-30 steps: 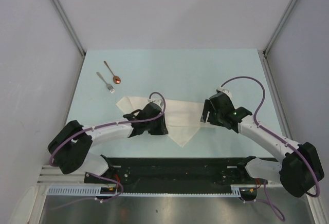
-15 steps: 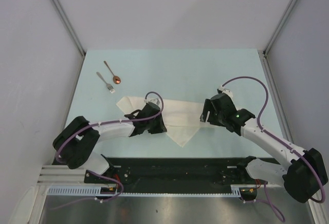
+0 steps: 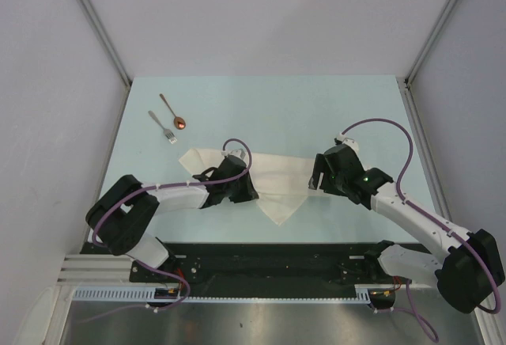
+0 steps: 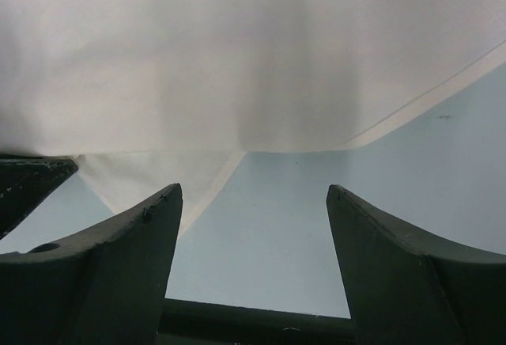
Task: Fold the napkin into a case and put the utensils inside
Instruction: Pick up the crumpled napkin from the center of the board.
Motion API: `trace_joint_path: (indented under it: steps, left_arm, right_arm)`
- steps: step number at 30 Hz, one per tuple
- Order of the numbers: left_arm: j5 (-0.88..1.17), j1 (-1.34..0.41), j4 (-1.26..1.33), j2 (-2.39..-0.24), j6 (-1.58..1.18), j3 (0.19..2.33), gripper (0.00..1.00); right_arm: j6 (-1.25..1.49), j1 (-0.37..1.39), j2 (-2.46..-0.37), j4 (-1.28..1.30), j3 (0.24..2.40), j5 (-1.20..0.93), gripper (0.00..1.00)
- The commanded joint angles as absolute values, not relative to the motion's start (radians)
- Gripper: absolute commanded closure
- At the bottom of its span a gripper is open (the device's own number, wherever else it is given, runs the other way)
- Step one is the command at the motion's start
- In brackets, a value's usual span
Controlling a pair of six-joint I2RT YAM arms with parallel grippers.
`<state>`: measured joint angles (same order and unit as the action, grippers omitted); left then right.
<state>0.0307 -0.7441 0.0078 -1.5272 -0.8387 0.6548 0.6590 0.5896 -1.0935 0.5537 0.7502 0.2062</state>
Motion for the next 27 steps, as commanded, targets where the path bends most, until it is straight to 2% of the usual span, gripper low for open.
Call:
trace_joint_path:
  steps: [1,9,11,13,15,16,18,19,23,27]
  left_arm:
    - [0.025,-0.738,0.046,-1.496,-0.848,0.666,0.76]
    - [0.017,-0.736,0.046,-1.52,-0.868,0.67,0.78]
    - [0.006,-0.735,0.038,-1.52,-0.87,0.676,0.71]
    - [0.003,-0.735,0.025,-1.522,-0.867,0.687,0.69]
    - [0.003,-0.736,0.028,-1.522,-0.861,0.695,0.73]
    - [0.003,-0.735,0.029,-1.522,-0.856,0.698,0.83]
    - [0.002,-0.735,0.011,-1.523,-0.841,0.715,0.94]
    - [0.003,-0.736,0.008,-1.52,-0.836,0.721,1.0]
    - [0.011,-0.738,-0.029,-1.473,-0.825,0.704,1.0]
    - [0.051,-0.742,-0.066,-1.407,-0.808,0.689,1.0]
  right_arm:
    - [0.672,0.594,-1.068,0.56,0.749,0.244,0.21]
    - [0.678,0.595,-1.062,0.571,0.749,0.25,0.21]
    - [0.68,0.595,-1.057,0.581,0.746,0.265,0.21]
    - [0.683,0.595,-1.057,0.587,0.741,0.282,0.21]
    - [0.696,0.591,-1.061,0.601,0.738,0.308,0.2]
    - [0.704,0.566,-1.072,0.617,0.738,0.32,0.2]
    - [0.706,0.508,-1.078,0.611,0.721,0.319,0.2]
    - [0.687,0.424,-1.083,0.582,0.716,0.301,0.21]
    - [0.598,0.157,-1.126,0.473,0.695,0.161,0.21]
    - [0.537,-0.072,-1.225,0.387,0.712,-0.018,0.17]
